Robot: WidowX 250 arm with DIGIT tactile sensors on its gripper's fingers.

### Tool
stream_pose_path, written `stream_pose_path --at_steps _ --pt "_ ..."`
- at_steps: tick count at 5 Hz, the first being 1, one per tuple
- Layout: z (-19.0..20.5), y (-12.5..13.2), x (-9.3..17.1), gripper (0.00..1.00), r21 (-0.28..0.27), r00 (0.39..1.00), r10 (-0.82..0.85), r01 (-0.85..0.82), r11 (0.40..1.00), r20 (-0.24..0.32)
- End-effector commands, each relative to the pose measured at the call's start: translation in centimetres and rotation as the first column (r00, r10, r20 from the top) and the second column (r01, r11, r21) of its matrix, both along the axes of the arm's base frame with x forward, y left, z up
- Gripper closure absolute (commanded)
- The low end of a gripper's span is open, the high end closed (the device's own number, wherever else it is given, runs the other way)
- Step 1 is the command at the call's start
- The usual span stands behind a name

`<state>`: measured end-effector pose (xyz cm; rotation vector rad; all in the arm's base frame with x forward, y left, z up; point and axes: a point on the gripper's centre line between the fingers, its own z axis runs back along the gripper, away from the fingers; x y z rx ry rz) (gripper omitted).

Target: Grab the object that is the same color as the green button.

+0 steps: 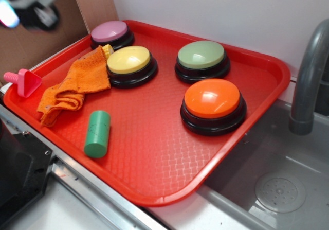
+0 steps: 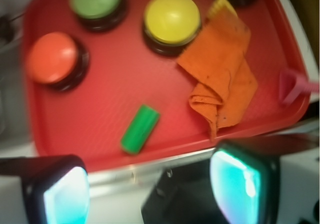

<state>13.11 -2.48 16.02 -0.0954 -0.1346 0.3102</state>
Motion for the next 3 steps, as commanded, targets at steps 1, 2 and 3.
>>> stream_pose_path --at_steps 1,2,3 --pt "-8.8 -0.9 2.7 0.00 -0.059 0.946 0.324 -0.325 0.944 -0.025" --pt "-11.5 -1.3 2.7 0.00 -0.074 0.923 0.383 -0.384 0.920 -0.038" --pt "-13.3 -1.5 2.7 0.00 -0.074 0.908 0.417 -0.418 0.905 -0.032"
